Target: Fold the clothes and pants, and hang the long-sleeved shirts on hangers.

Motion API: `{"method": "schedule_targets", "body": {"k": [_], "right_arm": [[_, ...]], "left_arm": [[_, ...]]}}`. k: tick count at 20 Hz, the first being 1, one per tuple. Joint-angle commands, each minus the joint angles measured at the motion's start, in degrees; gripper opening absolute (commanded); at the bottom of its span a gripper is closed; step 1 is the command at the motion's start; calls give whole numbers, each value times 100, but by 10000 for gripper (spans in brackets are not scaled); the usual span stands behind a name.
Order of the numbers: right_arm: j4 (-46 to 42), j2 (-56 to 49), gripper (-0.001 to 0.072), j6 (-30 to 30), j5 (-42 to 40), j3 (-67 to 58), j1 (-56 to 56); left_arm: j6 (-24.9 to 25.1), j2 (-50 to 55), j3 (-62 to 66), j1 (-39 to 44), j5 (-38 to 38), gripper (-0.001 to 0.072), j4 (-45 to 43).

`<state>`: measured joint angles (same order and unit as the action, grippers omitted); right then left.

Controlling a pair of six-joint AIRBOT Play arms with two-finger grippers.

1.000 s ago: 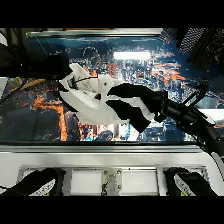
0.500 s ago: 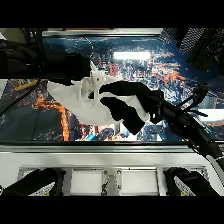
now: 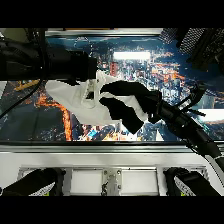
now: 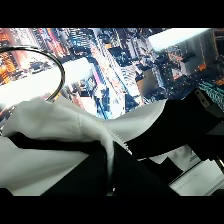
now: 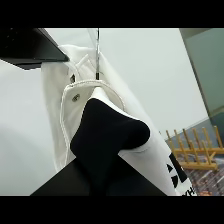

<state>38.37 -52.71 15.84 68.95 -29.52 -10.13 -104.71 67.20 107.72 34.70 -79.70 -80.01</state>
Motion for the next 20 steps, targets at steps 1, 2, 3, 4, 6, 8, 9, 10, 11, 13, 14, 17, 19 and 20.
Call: {"method": "schedule_targets", "body": {"k": [1, 2, 3, 4, 6, 8, 9, 10, 11, 13, 14, 17, 19, 20], "right_arm": [[4, -2, 7, -85, 50, 0, -7], [7, -2, 7, -85, 48, 0, -7], [7, -2, 7, -85, 48, 0, -7], [7, -2, 7, -85, 50, 0, -7], [7, -2, 6, -85, 50, 0, -7], [7, -4, 6, -85, 50, 0, -7], [7, -4, 6, -85, 50, 0, -7], [4, -4, 6, -87, 50, 0, -7], [7, -4, 6, -87, 50, 0, -7], [46, -4, 6, -94, 50, 0, -7], [138, 0, 6, -105, 52, 0, -7], [431, 92, 5, -63, 48, -37, 129], [433, 225, 5, -66, 44, -160, 479], [428, 315, 5, -87, 44, -258, 752]], "left_arm": [[229, 0, 7, 9, -168, 129, -2], [229, 0, 7, 7, -260, 374, -4], [229, 0, 7, 7, -326, 534, -4], [229, -4, 7, 9, -330, 529, -2], [229, -85, 7, 7, -306, 529, -9], [229, -227, 7, 7, -210, 529, -9], [229, -299, 7, 7, -170, 529, -11], [227, -369, 7, 7, -164, 529, -39], [225, -431, 7, 9, -184, 529, -170], [142, -560, 7, 9, -278, 529, -651], [37, -625, 4, 7, -321, 529, -955], [-111, -811, -7, 9, -372, 529, -1508], [-142, -855, -7, 9, -426, 528, -1600], [-142, -839, -13, 9, -481, 528, -1600]]}}
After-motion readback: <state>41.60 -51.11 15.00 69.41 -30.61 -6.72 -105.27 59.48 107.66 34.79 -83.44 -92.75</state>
